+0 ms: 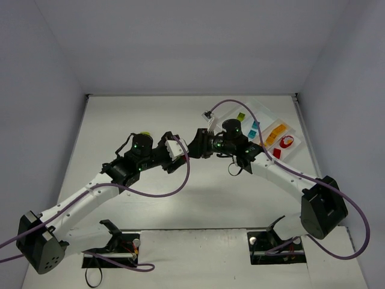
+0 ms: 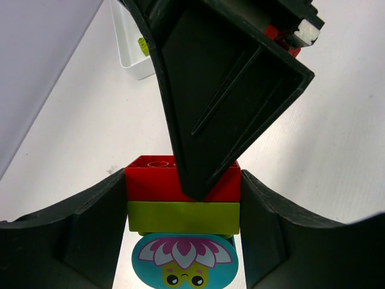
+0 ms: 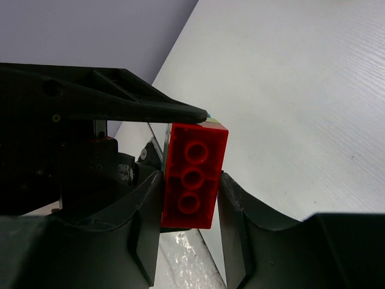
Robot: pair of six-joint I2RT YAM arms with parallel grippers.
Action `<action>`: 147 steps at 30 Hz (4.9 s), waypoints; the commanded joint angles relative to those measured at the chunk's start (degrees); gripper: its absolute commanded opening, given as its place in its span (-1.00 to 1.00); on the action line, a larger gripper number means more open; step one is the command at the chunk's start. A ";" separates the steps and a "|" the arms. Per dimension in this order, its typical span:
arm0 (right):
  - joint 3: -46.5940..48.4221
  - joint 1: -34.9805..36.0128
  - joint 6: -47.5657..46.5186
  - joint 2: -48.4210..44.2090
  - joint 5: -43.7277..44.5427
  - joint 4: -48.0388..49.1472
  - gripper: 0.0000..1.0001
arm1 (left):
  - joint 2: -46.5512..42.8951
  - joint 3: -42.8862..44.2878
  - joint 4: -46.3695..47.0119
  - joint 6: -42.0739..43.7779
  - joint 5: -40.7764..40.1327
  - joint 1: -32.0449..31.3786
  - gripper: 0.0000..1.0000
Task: Sort the legos into containers by color
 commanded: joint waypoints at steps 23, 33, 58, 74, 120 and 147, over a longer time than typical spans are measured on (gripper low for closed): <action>1.94 -1.16 -3.33 -4.13 0.96 0.28 -1.00 | 0.27 1.88 0.29 2.54 -1.88 0.16 0.31; 1.85 -1.34 -2.98 -4.31 0.60 0.28 -1.00 | 1.42 2.32 -0.42 2.63 -1.89 0.07 0.34; -0.61 -2.21 -2.18 -4.13 1.04 1.87 -1.00 | 2.65 2.14 3.01 -0.10 0.93 0.16 -0.76; 1.76 -30.40 -13.60 -12.66 6.89 -17.37 -1.00 | 4.41 3.81 0.19 -0.89 -0.30 0.16 -0.93; 0.98 -22.56 -5.45 -12.74 4.30 -14.32 0.44 | -0.96 1.35 4.32 0.69 3.74 0.07 -0.83; 2.03 1.56 0.19 -5.19 7.55 -2.18 0.42 | -1.83 0.74 5.29 0.78 5.67 -0.10 -0.81</action>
